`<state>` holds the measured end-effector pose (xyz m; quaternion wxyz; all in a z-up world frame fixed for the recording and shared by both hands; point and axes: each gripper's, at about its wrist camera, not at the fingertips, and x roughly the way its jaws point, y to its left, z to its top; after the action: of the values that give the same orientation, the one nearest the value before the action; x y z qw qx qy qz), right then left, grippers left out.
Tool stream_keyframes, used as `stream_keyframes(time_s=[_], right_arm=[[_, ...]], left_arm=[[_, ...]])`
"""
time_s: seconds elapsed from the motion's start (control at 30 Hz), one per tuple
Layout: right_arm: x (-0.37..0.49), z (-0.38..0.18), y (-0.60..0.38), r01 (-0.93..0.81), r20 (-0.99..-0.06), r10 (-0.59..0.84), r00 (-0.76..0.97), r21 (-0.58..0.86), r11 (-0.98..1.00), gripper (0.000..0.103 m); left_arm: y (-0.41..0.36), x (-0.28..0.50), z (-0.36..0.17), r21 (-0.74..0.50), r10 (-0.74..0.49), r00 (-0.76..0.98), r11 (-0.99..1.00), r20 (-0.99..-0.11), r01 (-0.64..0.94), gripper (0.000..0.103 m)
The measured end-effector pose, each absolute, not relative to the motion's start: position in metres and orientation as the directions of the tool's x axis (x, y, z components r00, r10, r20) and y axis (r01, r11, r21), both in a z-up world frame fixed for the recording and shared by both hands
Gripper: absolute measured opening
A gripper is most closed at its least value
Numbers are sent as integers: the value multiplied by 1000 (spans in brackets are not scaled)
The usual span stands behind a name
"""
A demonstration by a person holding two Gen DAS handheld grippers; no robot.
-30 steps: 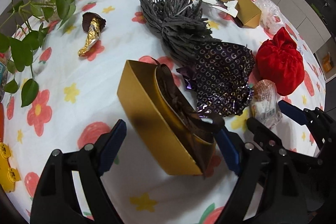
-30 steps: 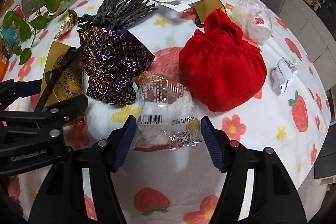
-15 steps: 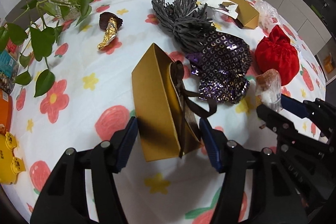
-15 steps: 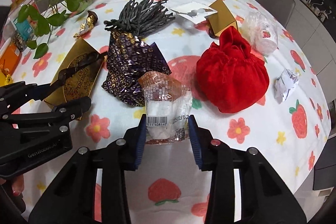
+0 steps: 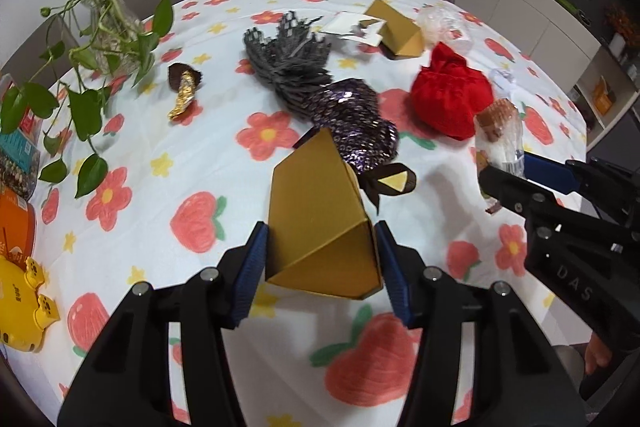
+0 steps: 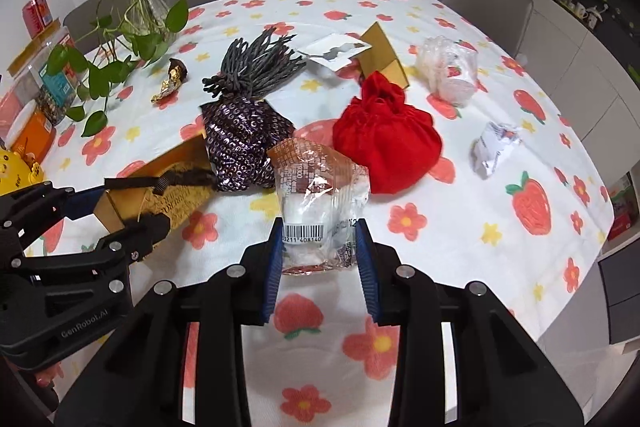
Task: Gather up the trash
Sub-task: 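Grasp the gold paper box with the left gripper while the right grasps the clear barcode bag, then carry the gold box and clear bag with both grippers over the grey bin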
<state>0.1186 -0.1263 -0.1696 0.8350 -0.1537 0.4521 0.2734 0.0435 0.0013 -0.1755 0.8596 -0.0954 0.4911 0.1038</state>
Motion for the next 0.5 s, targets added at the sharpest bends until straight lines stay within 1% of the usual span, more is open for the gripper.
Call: stream_keyframes(time_s=[0.27,0.5], right_arm=[[114,-162,-157,-562,-831,305,465,-10,827,32],[113,-152,-180,-539,-818,306,488,-6,842,32]], left_arm=[[-25,46,-172,-84,42,508,971,-860,-223,52],[-46,47,-160,-79,30,527,980,-849,-183,49]])
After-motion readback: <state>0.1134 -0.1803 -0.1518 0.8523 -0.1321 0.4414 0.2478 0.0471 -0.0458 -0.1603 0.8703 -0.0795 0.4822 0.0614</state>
